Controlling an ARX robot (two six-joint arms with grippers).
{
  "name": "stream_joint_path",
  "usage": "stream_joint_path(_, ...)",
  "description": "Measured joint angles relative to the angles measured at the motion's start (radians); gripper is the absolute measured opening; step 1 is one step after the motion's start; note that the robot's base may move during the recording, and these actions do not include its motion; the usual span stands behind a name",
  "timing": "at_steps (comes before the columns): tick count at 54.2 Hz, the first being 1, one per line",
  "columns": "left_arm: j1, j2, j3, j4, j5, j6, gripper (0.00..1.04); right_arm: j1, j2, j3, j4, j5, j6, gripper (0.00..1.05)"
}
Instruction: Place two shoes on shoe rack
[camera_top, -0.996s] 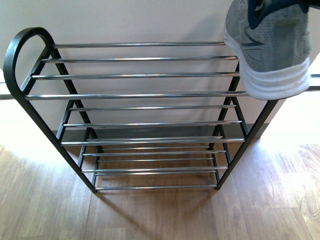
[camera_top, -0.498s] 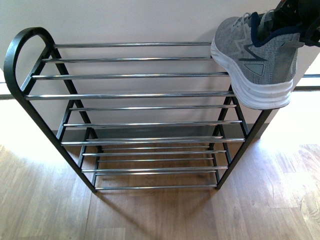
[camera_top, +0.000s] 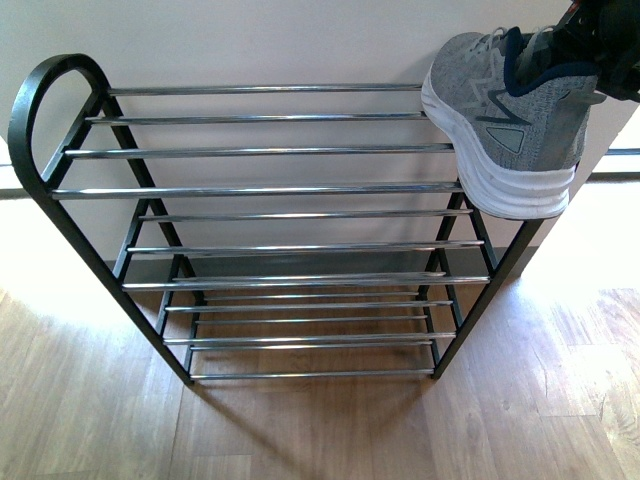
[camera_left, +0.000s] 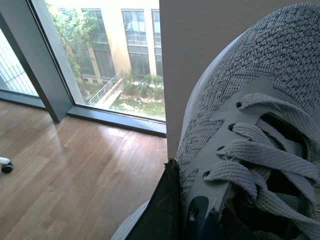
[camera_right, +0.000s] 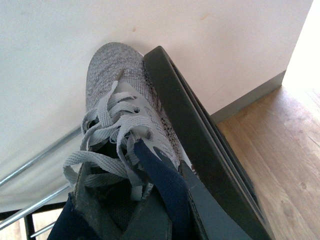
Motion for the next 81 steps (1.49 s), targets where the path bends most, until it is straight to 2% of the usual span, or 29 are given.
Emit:
stream_joint_path(5, 0.0, 0.0, 0.0, 0.0, 0.0, 0.0, 0.01, -0.009, -0.006, 0.0, -0.01, -0.051, 0.036, 0.14)
stream_joint_path(10, 0.0, 0.0, 0.0, 0.0, 0.0, 0.0, 0.01, -0.032, -0.065, -0.008, -0.059, -0.124, 0.096, 0.33)
stream_joint_path(15, 0.0, 0.0, 0.0, 0.0, 0.0, 0.0, 0.01, -0.048, -0.15, -0.035, -0.079, -0.162, 0.108, 0.46)
stream_joint_path(21, 0.0, 0.0, 0.0, 0.0, 0.0, 0.0, 0.01, -0.077, -0.292, -0.062, -0.145, -0.157, 0.087, 0.62)
stream_joint_path(29, 0.0, 0.0, 0.0, 0.0, 0.0, 0.0, 0.01, -0.135, -0.478, -0.116, -0.153, -0.082, -0.065, 0.82)
stream_joint_path(34, 0.0, 0.0, 0.0, 0.0, -0.001, 0.0, 0.01, -0.166, -0.547, -0.22, 0.109, -0.125, -0.241, 0.71)
stream_joint_path(36, 0.0, 0.0, 0.0, 0.0, 0.0, 0.0, 0.01, -0.172, -0.584, -0.314, 0.287, -0.134, -0.384, 0.63)
stream_joint_path(40, 0.0, 0.0, 0.0, 0.0, 0.004, 0.0, 0.01, -0.172, -0.62, -0.452, 0.452, -0.155, -0.547, 0.49)
stream_joint_path(45, 0.0, 0.0, 0.0, 0.0, 0.002, 0.0, 0.01, -0.195, -0.666, -0.581, 0.521, -0.204, -0.64, 0.31)
stream_joint_path(51, 0.0, 0.0, 0.0, 0.0, -0.001, 0.0, 0.01, -0.22, -0.715, -0.657, 0.547, -0.206, -0.665, 0.17)
stream_joint_path(55, 0.0, 0.0, 0.0, 0.0, -0.001, 0.0, 0.01, -0.229, -0.769, -0.724, 0.568, -0.204, -0.676, 0.01)
stream_joint_path(81, 0.0, 0.0, 0.0, 0.0, 0.0, 0.0, 0.01, -0.229, -1.014, -0.958, 0.549, -0.21, -0.692, 0.01)
